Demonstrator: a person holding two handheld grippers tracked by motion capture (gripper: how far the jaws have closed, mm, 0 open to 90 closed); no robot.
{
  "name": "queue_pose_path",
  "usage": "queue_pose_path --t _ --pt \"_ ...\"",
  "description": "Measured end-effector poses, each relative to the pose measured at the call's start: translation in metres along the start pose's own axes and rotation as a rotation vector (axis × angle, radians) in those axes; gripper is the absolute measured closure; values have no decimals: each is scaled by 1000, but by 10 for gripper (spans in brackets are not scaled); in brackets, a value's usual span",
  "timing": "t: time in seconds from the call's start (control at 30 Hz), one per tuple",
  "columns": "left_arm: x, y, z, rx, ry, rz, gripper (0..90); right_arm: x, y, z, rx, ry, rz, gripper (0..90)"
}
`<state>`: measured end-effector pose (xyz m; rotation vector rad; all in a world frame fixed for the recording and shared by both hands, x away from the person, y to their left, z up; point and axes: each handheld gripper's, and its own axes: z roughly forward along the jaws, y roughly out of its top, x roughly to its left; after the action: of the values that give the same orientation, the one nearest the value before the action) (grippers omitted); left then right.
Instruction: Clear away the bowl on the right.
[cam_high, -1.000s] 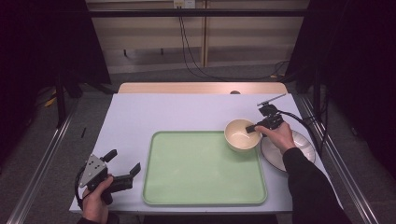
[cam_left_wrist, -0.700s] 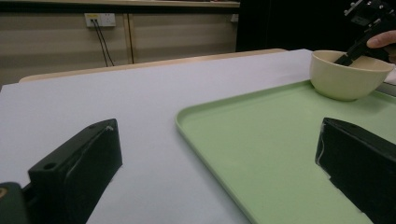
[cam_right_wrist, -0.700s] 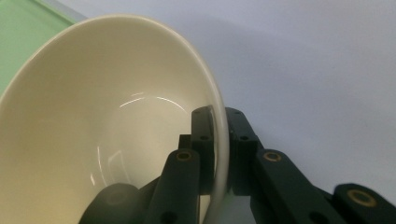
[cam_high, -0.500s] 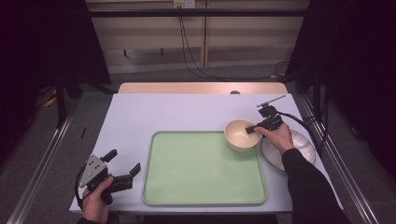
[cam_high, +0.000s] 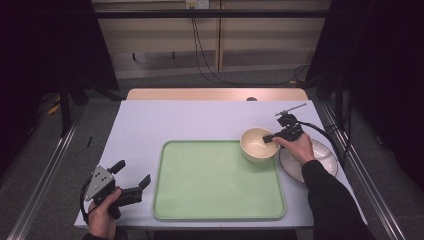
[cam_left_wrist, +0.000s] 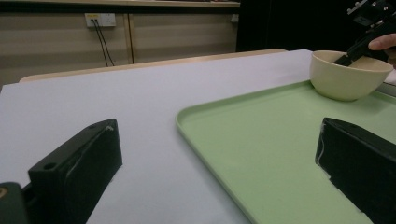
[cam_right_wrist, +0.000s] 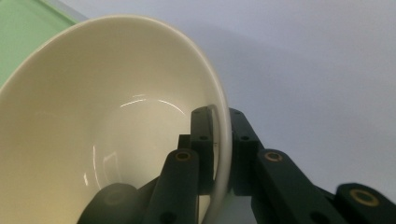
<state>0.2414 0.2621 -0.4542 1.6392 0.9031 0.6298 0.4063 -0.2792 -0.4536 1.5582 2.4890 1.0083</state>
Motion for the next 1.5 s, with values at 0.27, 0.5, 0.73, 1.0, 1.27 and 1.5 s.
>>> queue_pose_path --t 0.27,0.5,0.73,1.0,1.27,1.5 --pt "0 0 0 0 -1 0 4 -1 0 -1 -43 -4 6 709" --pt "0 0 0 1 0 0 4 -1 -1 -3 -100 3 -14 526" --pt "0 0 0 1 -1 2 4 -1 0 -4 -144 18 -24 294" --pt "0 0 0 3 0 -1 4 0 1 -9 -202 46 -15 72" --pt "0 0 0 1 1 1 4 3 -4 -21 -266 2 -34 37" --pt "0 0 0 1 3 0 5 6 -11 -31 -310 -48 -52 37"
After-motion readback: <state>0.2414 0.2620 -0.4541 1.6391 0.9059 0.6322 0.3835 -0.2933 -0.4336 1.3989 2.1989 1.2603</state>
